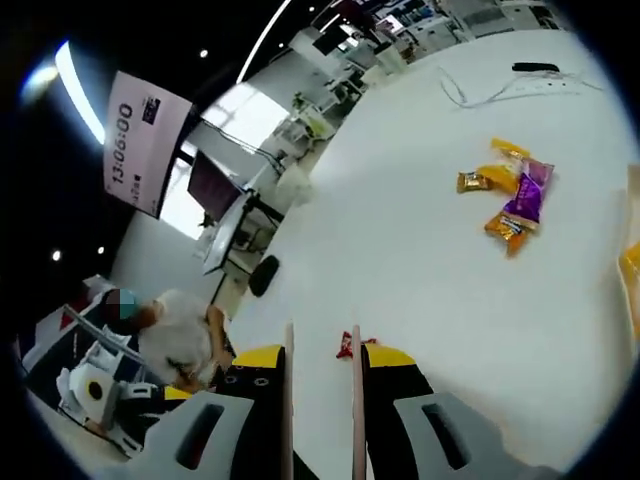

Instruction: Place the target food into the container with the food tongs after gripping and lifting it, then release it inside without dropping or visibly crushing the food.

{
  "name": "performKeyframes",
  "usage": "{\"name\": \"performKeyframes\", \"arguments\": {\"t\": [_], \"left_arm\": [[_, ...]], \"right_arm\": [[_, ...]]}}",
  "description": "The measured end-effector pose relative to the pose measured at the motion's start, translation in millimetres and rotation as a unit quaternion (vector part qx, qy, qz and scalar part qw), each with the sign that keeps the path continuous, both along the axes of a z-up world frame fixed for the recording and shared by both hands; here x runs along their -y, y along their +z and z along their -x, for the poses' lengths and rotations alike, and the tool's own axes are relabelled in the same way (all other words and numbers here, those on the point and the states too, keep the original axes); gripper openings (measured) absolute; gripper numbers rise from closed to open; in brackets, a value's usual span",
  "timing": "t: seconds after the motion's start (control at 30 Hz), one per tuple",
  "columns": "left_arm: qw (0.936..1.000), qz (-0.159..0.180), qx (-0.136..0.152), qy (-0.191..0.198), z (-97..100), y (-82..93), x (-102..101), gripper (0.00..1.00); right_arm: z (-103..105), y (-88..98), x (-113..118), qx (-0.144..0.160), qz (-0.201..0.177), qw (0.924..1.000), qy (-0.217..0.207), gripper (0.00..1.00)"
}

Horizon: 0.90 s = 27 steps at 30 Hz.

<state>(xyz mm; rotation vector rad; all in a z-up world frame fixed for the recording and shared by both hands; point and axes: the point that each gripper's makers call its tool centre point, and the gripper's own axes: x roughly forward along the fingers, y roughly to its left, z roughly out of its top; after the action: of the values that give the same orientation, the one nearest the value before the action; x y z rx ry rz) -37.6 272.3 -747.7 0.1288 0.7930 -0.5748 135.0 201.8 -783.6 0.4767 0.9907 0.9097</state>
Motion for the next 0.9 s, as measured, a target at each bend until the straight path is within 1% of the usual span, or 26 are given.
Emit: {"name": "performKeyframes", "arguments": {"t": [0.33, 0.6, 0.73, 0.77, 0.9], "left_arm": [[1.0, 0.001, -0.003, -0.009, -3.5, -2.6, -12.4, 0.59], [0.9993, 0.0, -0.002, -0.039, -14.2, -3.1, -26.1, 0.59], [0.9984, -0.002, 0.002, -0.056, -21.4, -1.3, -34.5, 0.59], [0.9982, -0.003, 0.002, -0.06, -22.7, -1.5, -37.4, 0.6], [0.9974, -0.002, 0.002, -0.072, -24.0, -2.6, -46.0, 0.59]], "right_arm": [[6.3, -14.5, -10.5, -0.015, 0.013, 0.9998, -0.003, 0.29], [18.3, -29.9, -26.1, -0.033, 0.034, 0.9989, 0.0, 0.29], [19.6, -38.9, -30.1, -0.042, 0.051, 0.9977, -0.016, 0.29], [18.8, -40.3, -30.0, -0.035, 0.061, 0.9974, -0.017, 0.29], [18.8, -42.7, -31.7, -0.032, 0.076, 0.9963, -0.023, 0.29]]}}
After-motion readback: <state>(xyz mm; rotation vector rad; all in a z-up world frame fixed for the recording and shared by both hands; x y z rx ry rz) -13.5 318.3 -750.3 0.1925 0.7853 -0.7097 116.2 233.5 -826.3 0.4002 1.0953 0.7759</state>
